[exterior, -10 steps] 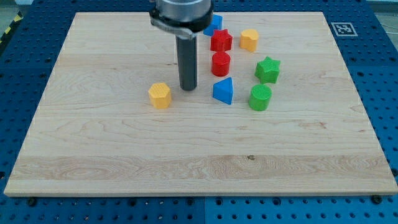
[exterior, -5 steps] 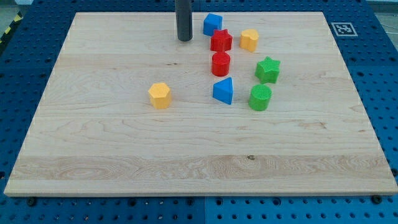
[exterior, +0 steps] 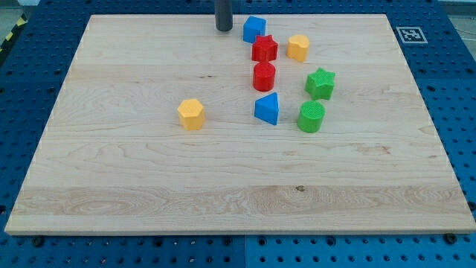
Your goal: Move the arm to the top center of the board
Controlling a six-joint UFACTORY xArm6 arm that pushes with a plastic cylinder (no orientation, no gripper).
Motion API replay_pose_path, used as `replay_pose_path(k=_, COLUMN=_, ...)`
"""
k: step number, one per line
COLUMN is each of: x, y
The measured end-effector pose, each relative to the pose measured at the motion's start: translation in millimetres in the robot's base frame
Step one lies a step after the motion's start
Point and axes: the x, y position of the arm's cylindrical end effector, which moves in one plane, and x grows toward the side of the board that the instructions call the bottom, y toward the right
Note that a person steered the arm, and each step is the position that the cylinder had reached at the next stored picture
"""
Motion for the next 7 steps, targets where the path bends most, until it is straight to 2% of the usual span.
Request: replay_pose_path(k=7, x=0, y=46)
